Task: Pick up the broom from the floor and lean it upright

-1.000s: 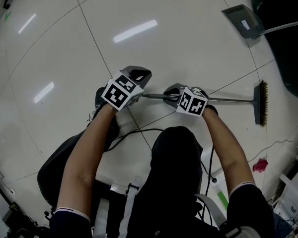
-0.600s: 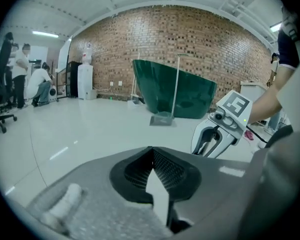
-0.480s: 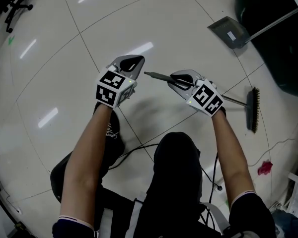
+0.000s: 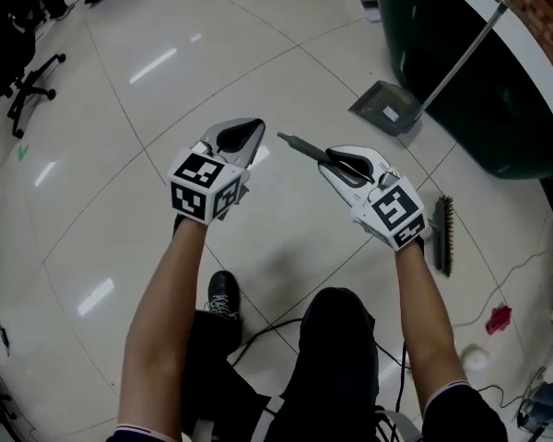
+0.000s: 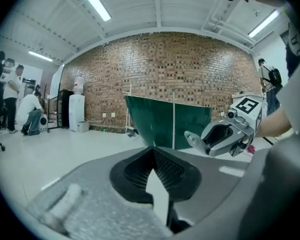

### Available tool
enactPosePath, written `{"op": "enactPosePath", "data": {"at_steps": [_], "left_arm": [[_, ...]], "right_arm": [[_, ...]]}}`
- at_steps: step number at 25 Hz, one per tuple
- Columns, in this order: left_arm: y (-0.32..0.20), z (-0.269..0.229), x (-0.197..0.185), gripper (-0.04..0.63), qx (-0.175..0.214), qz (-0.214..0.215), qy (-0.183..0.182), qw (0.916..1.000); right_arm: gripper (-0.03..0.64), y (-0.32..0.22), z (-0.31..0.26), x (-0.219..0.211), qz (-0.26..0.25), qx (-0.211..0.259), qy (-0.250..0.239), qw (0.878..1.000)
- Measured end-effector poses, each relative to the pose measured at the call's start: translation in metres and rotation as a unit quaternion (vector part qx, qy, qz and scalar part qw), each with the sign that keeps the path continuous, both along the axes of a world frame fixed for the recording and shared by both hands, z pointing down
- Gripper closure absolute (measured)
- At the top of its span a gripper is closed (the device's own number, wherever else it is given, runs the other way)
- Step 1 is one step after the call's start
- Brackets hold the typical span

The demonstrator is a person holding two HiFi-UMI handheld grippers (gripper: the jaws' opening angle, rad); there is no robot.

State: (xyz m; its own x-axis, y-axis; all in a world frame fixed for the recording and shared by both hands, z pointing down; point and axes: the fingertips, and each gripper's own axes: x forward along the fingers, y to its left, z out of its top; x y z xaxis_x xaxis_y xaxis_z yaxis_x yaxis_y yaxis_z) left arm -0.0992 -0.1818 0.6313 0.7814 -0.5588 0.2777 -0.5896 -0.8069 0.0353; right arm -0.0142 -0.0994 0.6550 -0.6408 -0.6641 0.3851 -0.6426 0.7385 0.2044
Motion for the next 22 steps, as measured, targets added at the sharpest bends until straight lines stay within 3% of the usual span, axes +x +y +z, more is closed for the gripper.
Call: {"op": "enactPosePath", "data": {"at_steps": [7,13,18,22], "left_arm": [[-0.009,-0.08,0.036,0.595,0.026,0.082,0.042,0.9955],[0.001,-0.137,0.061,0.595,-0.006,0.142,0.033,0.9893],[0.008,-0.187,0.075,0.595,-0.047,0.18,0.02,0.9823],[0.013,-0.228,0.086,0.594,-0.072,0.212,0.017,0.9744]], "right_arm": [[0.526,-0.021,-0.106,0.034,0.1,0.059,-0.018,0.993],[0.526,-0.027,-0.178,0.083,0.194,0.035,-0.019,0.98],[0.528,-0.021,-0.218,0.136,0.287,-0.007,-0.017,0.958],[0.529,-0.014,-0.24,0.172,0.359,-0.037,-0.022,0.932]]}}
